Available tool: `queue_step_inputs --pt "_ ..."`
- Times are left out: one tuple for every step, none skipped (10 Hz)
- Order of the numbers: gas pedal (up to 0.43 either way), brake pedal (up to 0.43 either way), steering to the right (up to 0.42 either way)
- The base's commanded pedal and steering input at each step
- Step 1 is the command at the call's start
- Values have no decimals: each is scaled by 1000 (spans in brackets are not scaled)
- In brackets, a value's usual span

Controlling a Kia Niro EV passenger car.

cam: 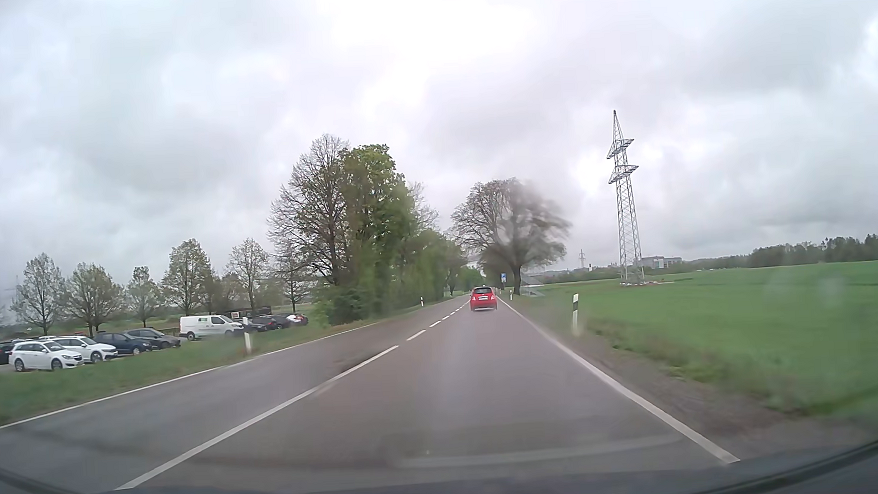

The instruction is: Follow the waypoints while adhering to traffic rules and regulations

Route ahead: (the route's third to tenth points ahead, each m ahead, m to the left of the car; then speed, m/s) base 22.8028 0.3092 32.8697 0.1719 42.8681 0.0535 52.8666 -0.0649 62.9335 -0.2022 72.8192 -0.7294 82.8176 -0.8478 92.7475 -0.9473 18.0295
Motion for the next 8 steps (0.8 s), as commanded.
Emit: queue_step_inputs --pt "240 0 2" --pt "240 0 2" --pt "240 0 3" --pt "240 0 3" --pt "240 0 2" --pt "240 0 2" --pt "240 0 2" --pt "228 0 2"
